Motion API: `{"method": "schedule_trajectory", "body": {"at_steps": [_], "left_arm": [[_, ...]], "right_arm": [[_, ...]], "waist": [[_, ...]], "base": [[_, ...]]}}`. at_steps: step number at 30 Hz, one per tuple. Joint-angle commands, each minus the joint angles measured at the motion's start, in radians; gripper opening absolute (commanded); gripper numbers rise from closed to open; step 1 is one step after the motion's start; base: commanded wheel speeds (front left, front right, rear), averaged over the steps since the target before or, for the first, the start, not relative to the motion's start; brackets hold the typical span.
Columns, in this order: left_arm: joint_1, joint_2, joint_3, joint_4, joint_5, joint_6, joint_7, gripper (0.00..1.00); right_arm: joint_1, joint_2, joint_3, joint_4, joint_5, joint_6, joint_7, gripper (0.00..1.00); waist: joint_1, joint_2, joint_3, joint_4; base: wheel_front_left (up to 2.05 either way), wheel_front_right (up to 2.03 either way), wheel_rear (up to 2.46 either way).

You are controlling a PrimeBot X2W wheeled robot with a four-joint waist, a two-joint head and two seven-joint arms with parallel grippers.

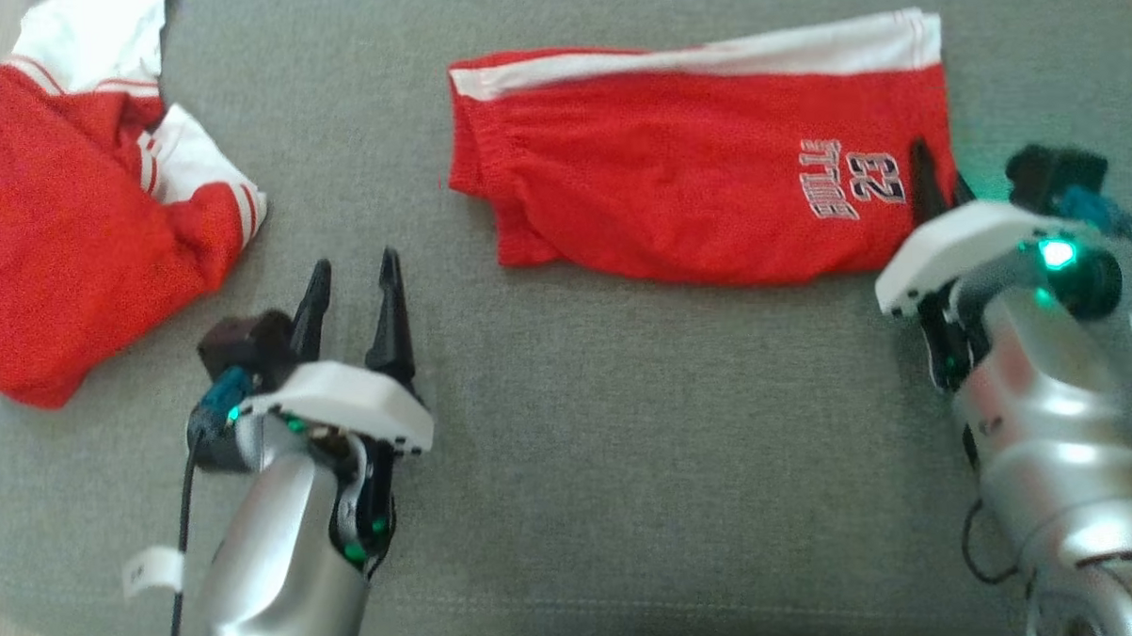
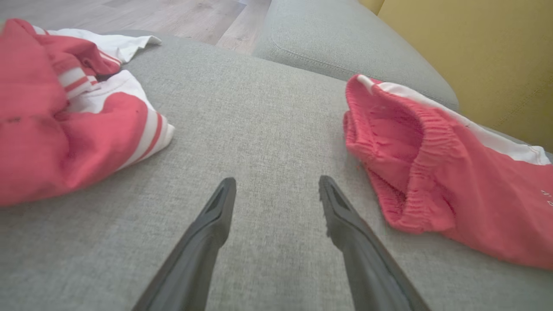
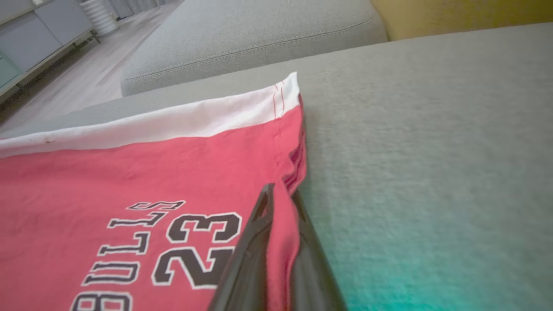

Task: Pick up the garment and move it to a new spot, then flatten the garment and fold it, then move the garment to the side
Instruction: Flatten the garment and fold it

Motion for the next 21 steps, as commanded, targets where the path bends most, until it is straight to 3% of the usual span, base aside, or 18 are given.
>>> {"method": "schedule_trajectory", "body": {"at_steps": [1, 10, 21], "left_arm": [[0.015, 0.023, 0.040, -0.029, 0.013, 0.003, -0.005, 1.00], [0.074, 0.023, 0.051, -0.030, 0.025, -0.004, -0.005, 1.00], [0.082, 0.023, 0.027, -0.025, -0.004, 0.003, -0.005, 1.00]], "right_arm": [[0.028, -0.005, 0.012, -0.038, 0.022, 0.003, -0.019, 0.00], [0.047, -0.024, 0.086, -0.209, 0.093, 0.003, -0.033, 0.00], [0.061, 0.026, 0.421, -0.468, 0.226, 0.003, 0.072, 0.00]], "waist": [[0.0000, 0.0000, -0.030, -0.021], [0.0000, 0.0000, -0.058, -0.028], [0.0000, 0.0000, -0.073, 0.072]], "base": [[0.00, 0.00, 0.00], [0.00, 0.00, 0.00], [0.00, 0.00, 0.00]]}}
